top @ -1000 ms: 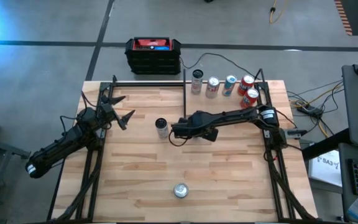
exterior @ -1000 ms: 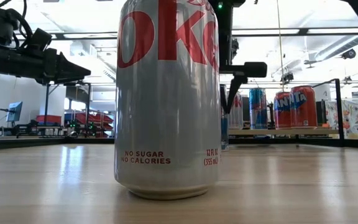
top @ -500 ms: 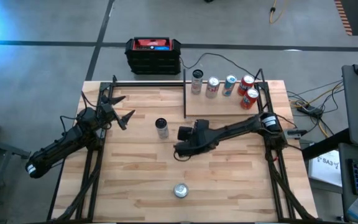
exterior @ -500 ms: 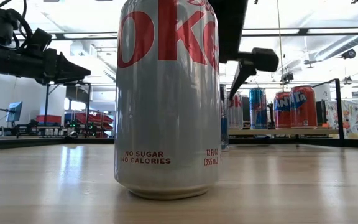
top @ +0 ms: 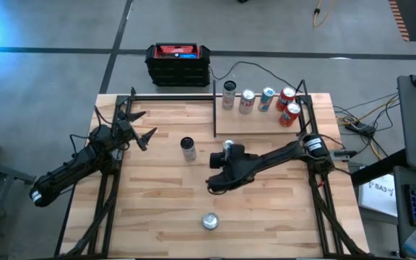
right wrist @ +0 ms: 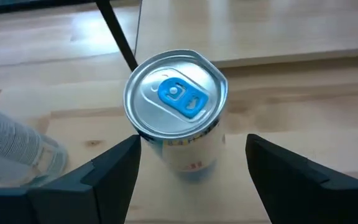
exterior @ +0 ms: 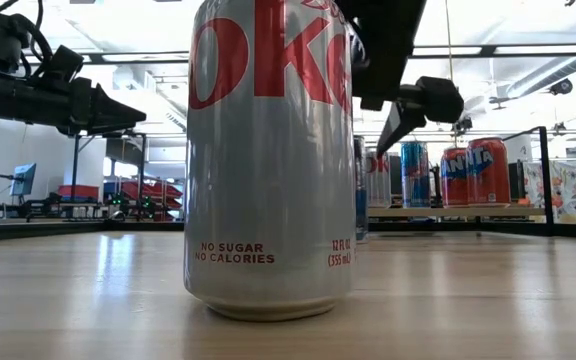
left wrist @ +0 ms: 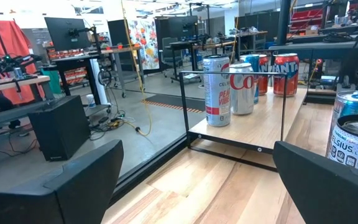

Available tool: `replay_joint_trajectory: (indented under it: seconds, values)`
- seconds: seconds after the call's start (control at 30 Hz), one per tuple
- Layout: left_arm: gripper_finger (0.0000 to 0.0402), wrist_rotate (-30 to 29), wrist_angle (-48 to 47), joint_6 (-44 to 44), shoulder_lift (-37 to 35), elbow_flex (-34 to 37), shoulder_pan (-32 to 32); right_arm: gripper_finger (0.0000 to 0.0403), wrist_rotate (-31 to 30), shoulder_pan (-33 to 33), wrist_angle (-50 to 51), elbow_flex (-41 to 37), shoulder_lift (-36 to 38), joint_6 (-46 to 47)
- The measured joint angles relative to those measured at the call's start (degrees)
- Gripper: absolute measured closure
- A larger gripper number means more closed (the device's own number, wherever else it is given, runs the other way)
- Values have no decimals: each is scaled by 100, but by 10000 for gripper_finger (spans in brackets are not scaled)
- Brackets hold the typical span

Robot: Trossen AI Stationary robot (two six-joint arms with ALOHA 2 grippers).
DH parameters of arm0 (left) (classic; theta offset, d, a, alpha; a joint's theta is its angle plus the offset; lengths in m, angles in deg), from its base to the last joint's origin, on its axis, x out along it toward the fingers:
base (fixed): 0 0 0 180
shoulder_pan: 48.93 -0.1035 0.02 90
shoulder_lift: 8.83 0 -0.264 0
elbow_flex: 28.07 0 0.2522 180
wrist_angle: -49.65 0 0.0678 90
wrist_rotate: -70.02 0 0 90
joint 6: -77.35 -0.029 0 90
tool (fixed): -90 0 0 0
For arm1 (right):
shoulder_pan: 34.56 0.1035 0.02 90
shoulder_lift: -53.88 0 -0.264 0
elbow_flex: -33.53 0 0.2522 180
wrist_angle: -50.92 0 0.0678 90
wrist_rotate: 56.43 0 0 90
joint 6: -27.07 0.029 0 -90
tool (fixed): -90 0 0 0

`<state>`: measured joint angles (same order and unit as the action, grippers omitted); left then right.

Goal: Place canned beverage on shelf
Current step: Put the blue soda can on the shelf aligned with the other blue soda can

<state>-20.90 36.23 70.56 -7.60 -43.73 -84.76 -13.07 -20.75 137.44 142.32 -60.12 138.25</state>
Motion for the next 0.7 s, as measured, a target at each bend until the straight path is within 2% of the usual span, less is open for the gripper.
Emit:
replay_joint_trajectory:
  seconds: [0.5,0.7]
  values:
    - [3,0,0,0,0,-1,0,129,-980,-5,79,28,-994,216]
    - [3,0,0,0,2,1,0,132,-1012,-29,189,30,-1104,635]
